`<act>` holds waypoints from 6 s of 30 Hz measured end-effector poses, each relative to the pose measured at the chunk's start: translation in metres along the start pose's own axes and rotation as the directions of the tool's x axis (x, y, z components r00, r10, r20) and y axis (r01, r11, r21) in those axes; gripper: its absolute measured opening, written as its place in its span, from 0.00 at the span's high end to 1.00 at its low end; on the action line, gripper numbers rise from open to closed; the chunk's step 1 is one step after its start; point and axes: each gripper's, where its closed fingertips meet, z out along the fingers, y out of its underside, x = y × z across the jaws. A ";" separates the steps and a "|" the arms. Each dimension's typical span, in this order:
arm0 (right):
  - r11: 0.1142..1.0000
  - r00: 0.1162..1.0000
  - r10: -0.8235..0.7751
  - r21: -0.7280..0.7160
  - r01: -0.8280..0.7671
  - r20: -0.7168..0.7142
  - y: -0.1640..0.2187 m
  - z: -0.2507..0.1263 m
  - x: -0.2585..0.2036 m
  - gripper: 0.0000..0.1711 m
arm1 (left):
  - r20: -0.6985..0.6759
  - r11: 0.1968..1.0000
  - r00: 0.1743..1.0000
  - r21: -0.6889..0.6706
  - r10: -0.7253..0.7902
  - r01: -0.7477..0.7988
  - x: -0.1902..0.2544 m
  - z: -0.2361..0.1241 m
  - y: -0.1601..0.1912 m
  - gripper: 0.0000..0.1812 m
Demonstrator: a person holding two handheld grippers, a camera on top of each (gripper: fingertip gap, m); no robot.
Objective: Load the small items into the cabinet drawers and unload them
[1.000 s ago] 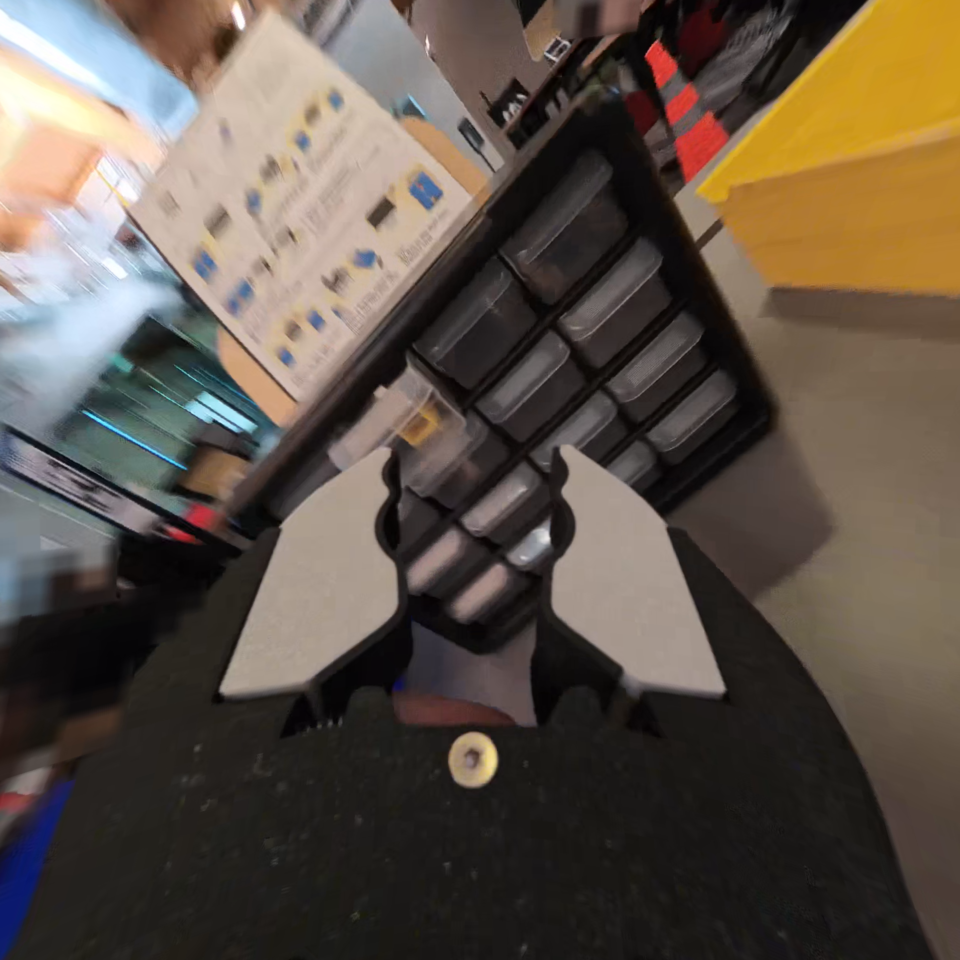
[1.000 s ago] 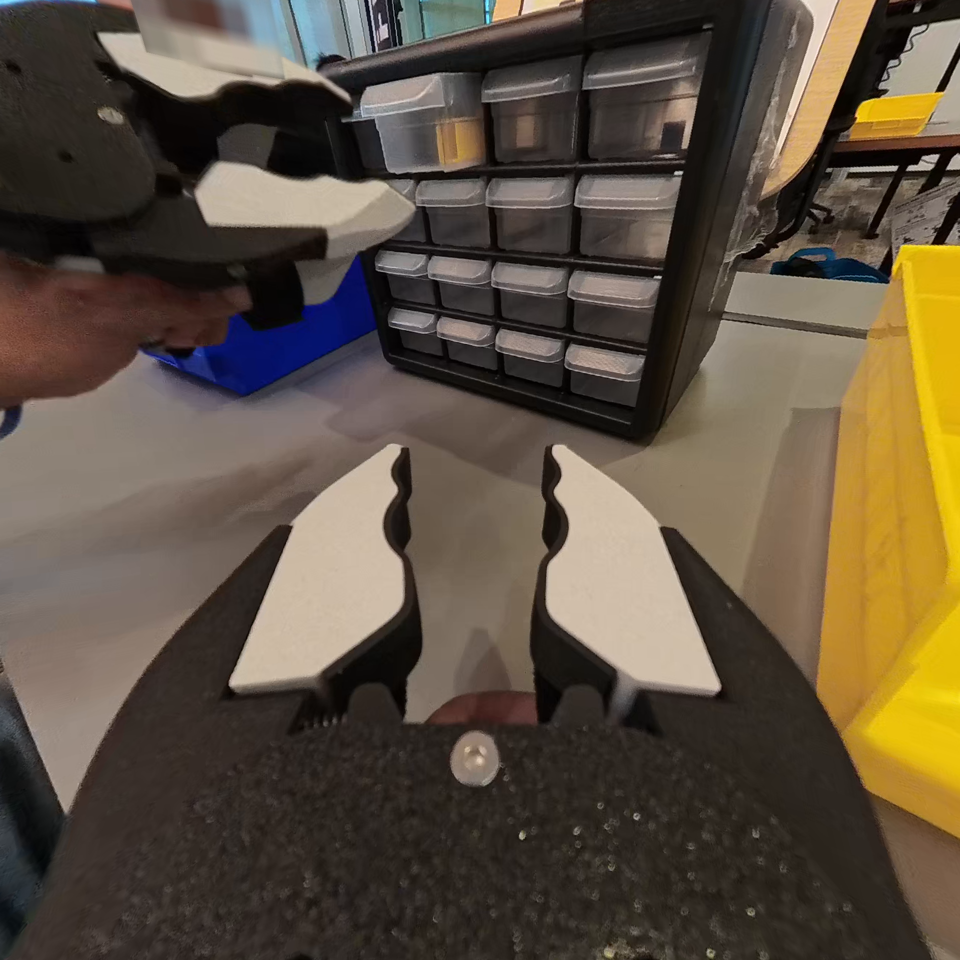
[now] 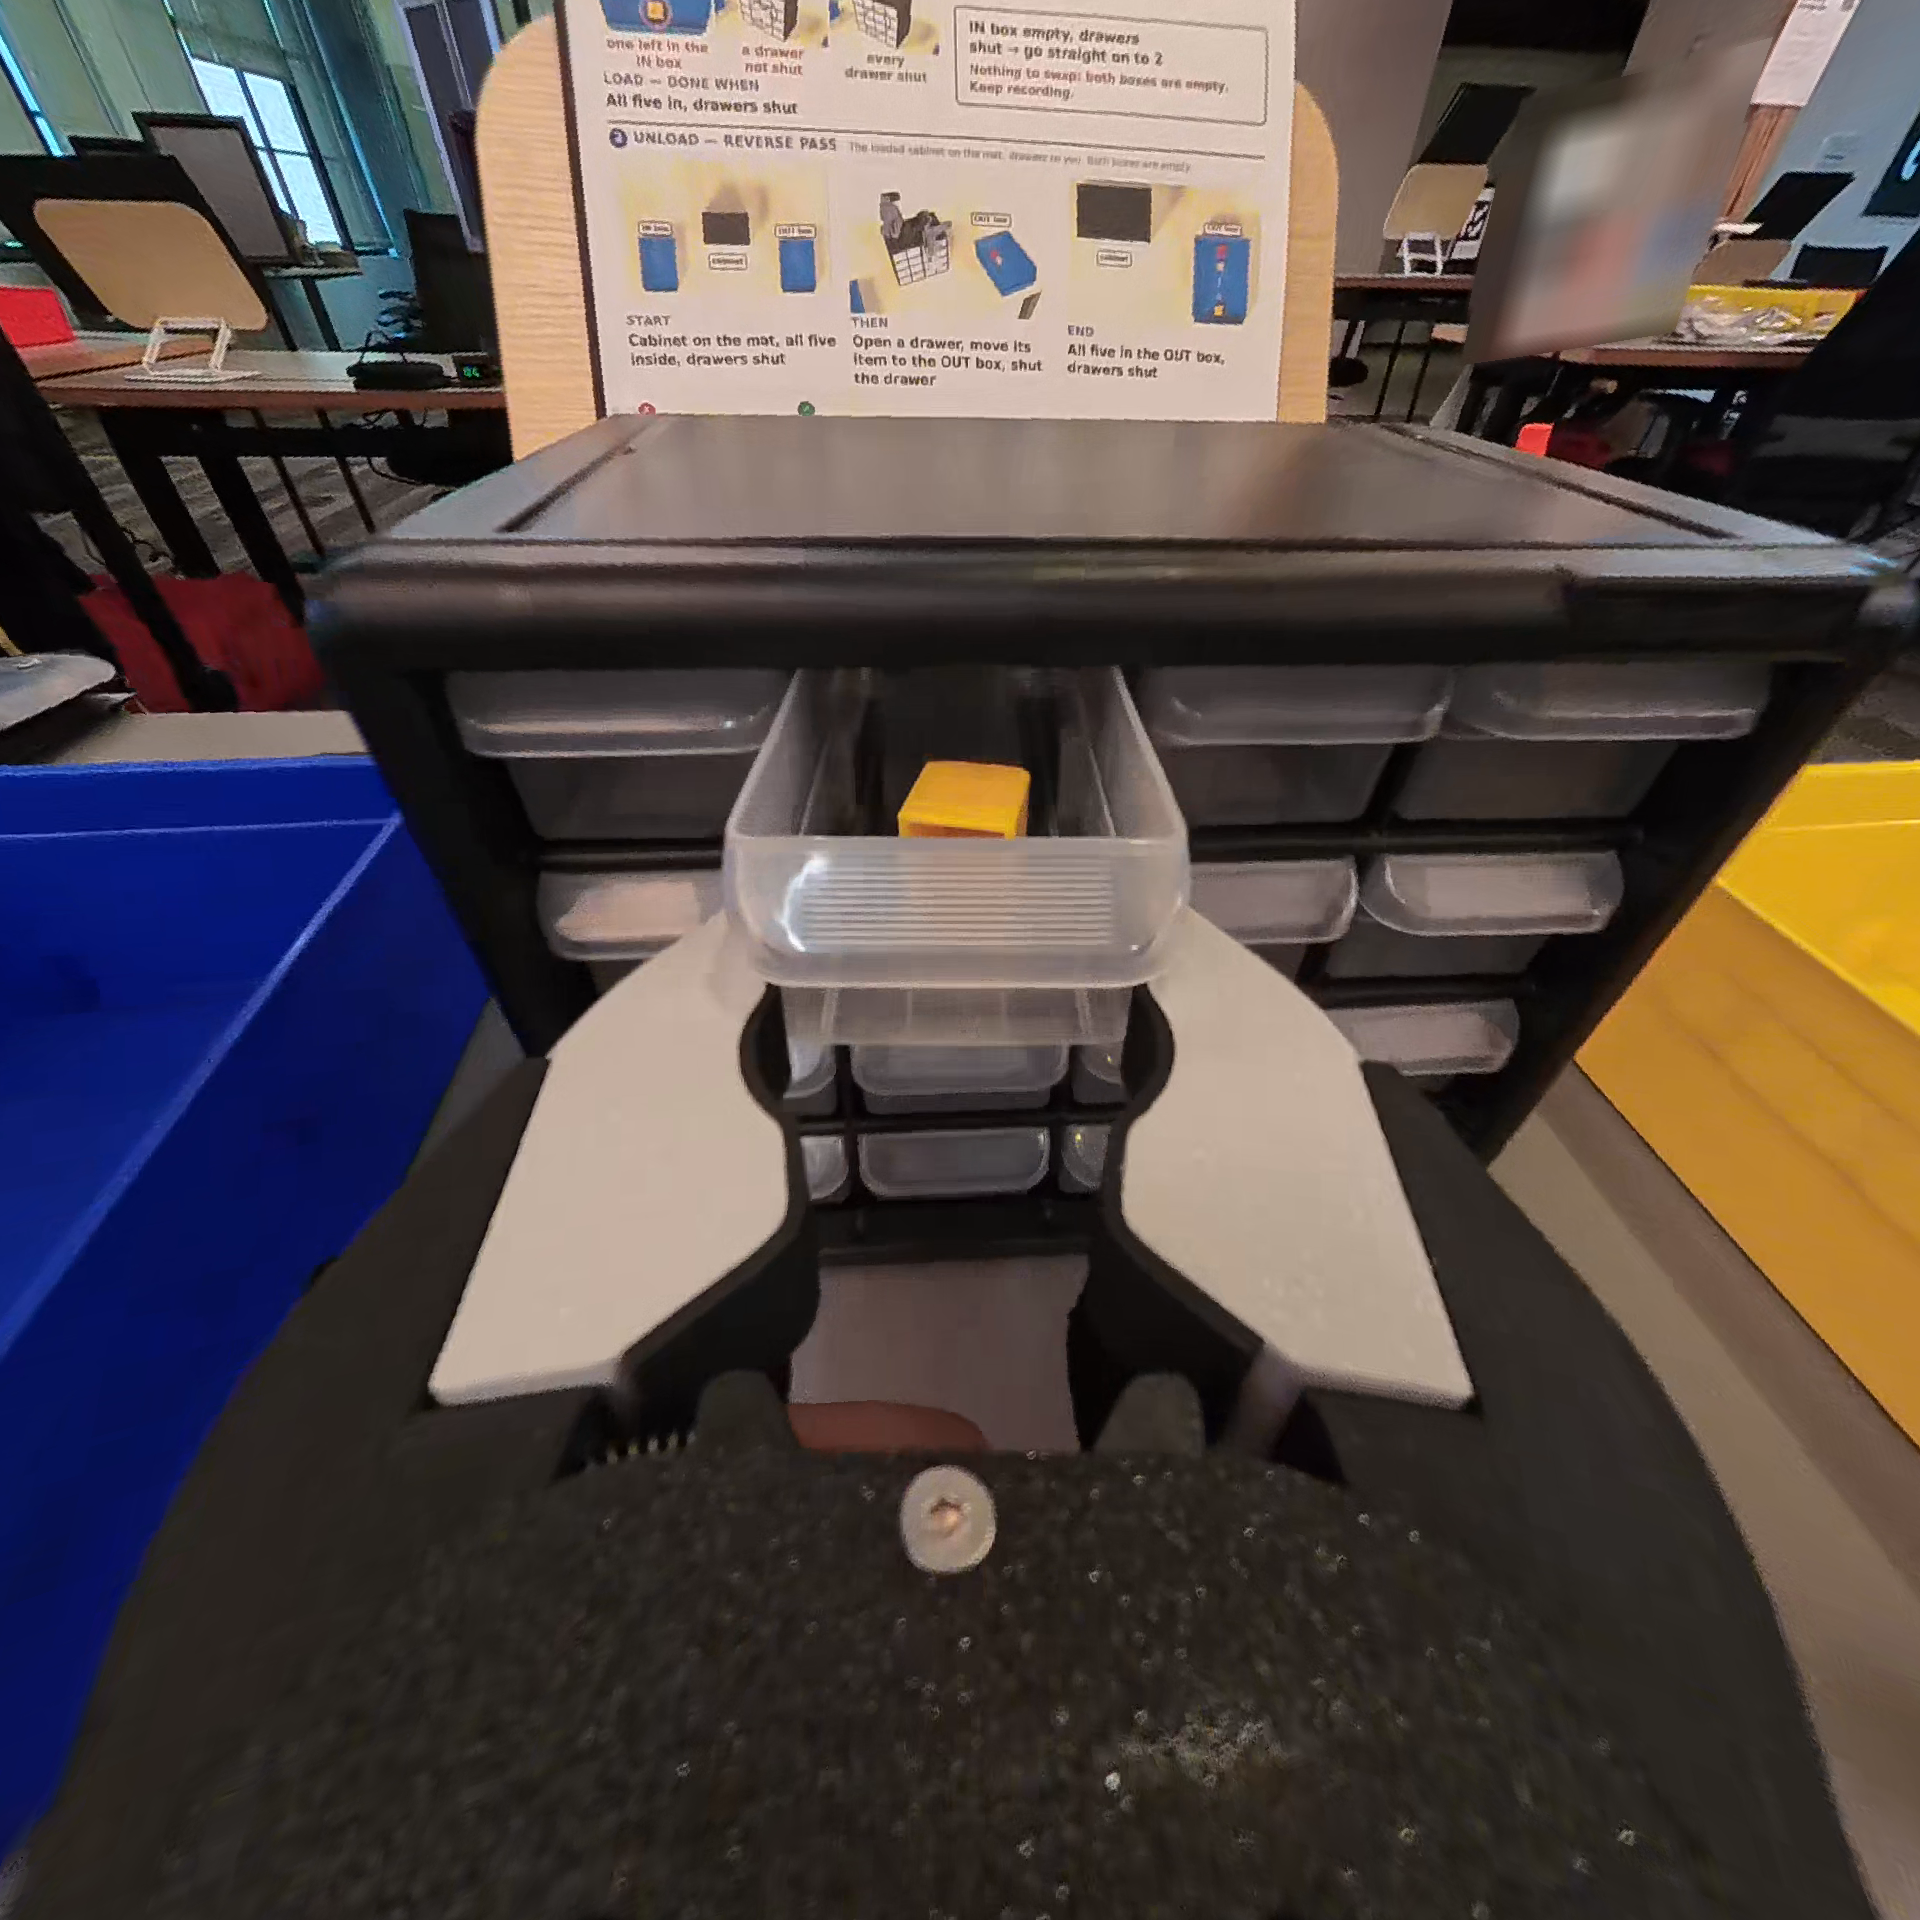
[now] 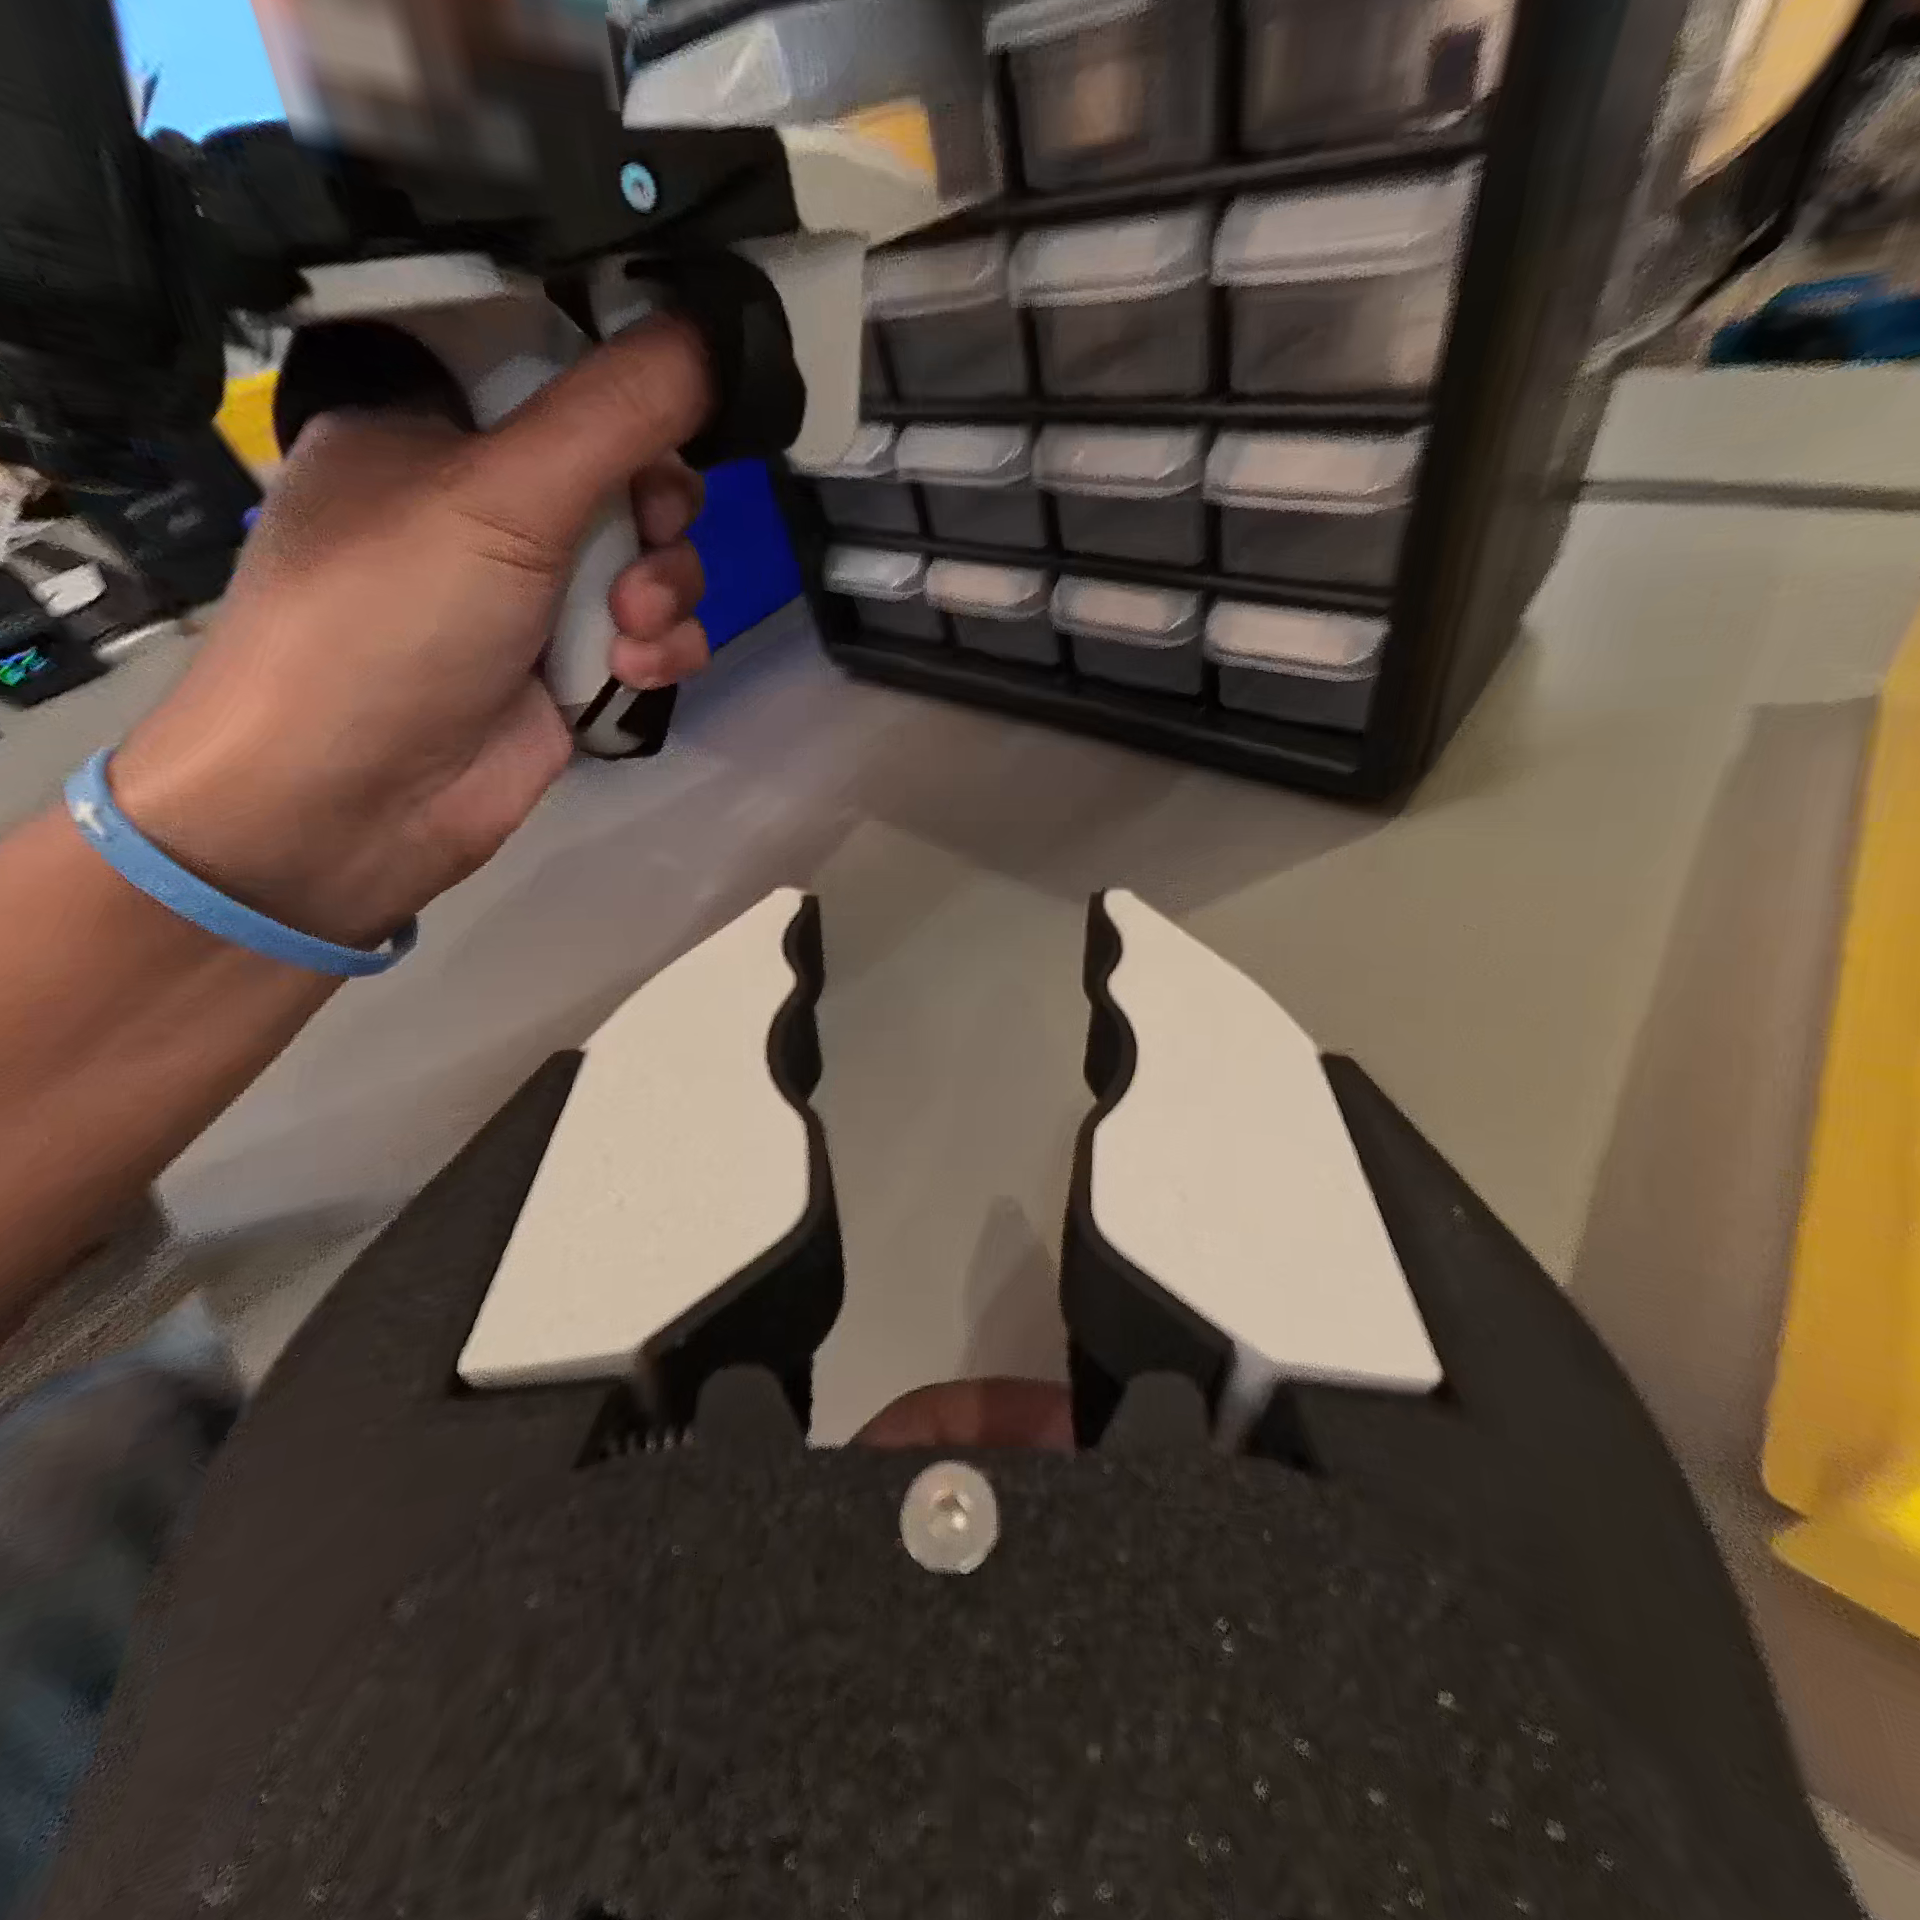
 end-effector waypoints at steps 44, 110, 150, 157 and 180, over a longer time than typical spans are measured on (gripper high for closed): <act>0.309 0.628 -0.513 -0.557 0.771 0.586 -0.215 0.060 -0.053 0.85 | 0.017 1.000 1.000 0.026 -0.010 0.009 0.003 -0.050 0.019 0.66; 0.998 0.948 -0.040 -0.041 0.056 0.315 0.035 -0.090 -0.056 0.76 | -0.046 0.999 0.998 -0.016 -0.036 0.036 0.006 0.022 -0.013 0.84; 0.993 0.945 0.027 -0.118 0.012 0.327 0.048 -0.086 -0.045 0.75 | 0.192 0.065 0.058 -0.027 0.980 -0.998 -0.056 0.028 0.061 0.95; 0.993 0.944 0.042 -0.117 -0.003 0.328 0.047 -0.087 -0.044 0.75 | 0.180 0.111 0.103 -0.033 0.978 -0.993 -0.054 0.010 0.062 0.94; 0.988 0.945 0.035 -0.156 0.017 0.324 0.056 -0.085 -0.049 0.75 | -0.132 0.962 0.991 -0.274 -0.031 -0.006 -0.053 -0.009 0.085 0.53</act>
